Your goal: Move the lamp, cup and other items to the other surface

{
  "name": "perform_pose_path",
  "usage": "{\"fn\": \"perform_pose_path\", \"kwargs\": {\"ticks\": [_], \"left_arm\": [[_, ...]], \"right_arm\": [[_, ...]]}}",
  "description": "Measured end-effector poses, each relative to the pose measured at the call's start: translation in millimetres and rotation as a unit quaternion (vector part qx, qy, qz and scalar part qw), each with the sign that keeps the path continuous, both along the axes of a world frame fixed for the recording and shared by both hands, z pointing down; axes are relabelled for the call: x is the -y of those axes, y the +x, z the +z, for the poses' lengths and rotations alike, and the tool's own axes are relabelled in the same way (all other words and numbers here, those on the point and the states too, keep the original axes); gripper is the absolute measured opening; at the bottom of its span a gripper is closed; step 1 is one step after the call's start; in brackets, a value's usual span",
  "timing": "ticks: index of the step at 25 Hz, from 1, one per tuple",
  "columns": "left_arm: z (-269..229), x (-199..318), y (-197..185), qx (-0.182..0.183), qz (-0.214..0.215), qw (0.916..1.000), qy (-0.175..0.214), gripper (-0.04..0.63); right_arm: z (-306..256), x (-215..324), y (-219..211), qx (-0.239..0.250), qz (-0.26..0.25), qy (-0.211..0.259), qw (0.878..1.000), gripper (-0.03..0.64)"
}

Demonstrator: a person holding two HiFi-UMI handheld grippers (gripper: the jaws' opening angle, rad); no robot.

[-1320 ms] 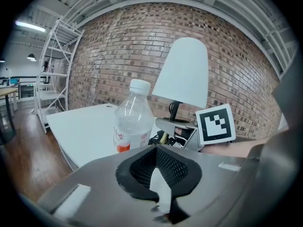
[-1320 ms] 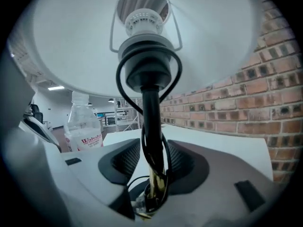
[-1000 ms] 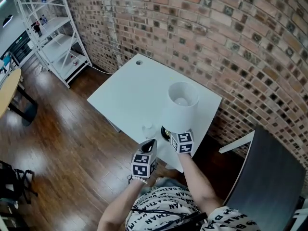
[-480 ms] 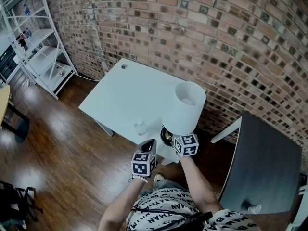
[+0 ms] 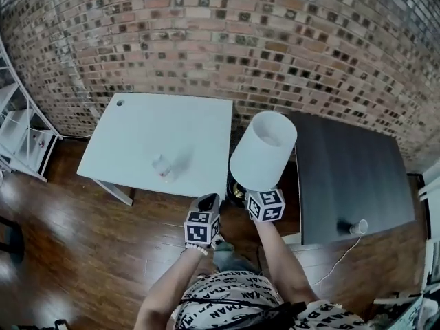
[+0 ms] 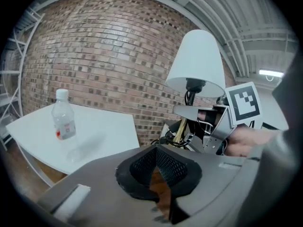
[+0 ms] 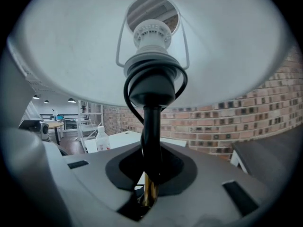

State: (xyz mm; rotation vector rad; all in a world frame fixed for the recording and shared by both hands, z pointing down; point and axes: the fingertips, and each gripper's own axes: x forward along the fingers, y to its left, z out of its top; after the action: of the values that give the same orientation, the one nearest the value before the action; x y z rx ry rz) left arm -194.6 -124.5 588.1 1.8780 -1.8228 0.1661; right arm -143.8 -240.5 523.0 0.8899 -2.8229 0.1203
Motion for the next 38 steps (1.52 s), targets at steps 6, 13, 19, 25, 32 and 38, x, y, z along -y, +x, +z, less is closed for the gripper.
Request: {"fn": "perform_pose_path", "kwargs": {"ticks": [6,13,19,25,32,38], "left_arm": [[-0.9,-16.3,84.7,-0.009,0.105,0.9944,0.000,0.000],[-3.6,-3.9,191.0,0.000,0.220,0.9755,0.002,0.000],[-9.3,39.9,269.1,-0.003,0.272,0.9621,0.017,0.000],[-4.1,82.0,337.4,0.003,0.308,0.9511,0.020,0.000],[14.7,129.0,387.2,0.006,0.322,0.9468,0.012,0.000],[28.6,151.8,408.8,0.012,0.321,0.9469,0.001,0.000]], "right_arm": [[-9.3,-28.3,105.9,-0.007,0.101,0.005,0.995,0.057],[-14.3,-21.5,249.1,-0.008,0.220,0.013,0.975,0.057],[-18.1,8.3,357.6,-0.004,0.292,0.022,0.956,0.057],[-0.9,47.1,445.0,-0.006,0.337,0.023,0.941,0.057],[35.4,93.2,513.5,-0.010,0.366,0.011,0.930,0.057],[66.0,123.6,543.6,-0.007,0.373,-0.002,0.928,0.057]]}}
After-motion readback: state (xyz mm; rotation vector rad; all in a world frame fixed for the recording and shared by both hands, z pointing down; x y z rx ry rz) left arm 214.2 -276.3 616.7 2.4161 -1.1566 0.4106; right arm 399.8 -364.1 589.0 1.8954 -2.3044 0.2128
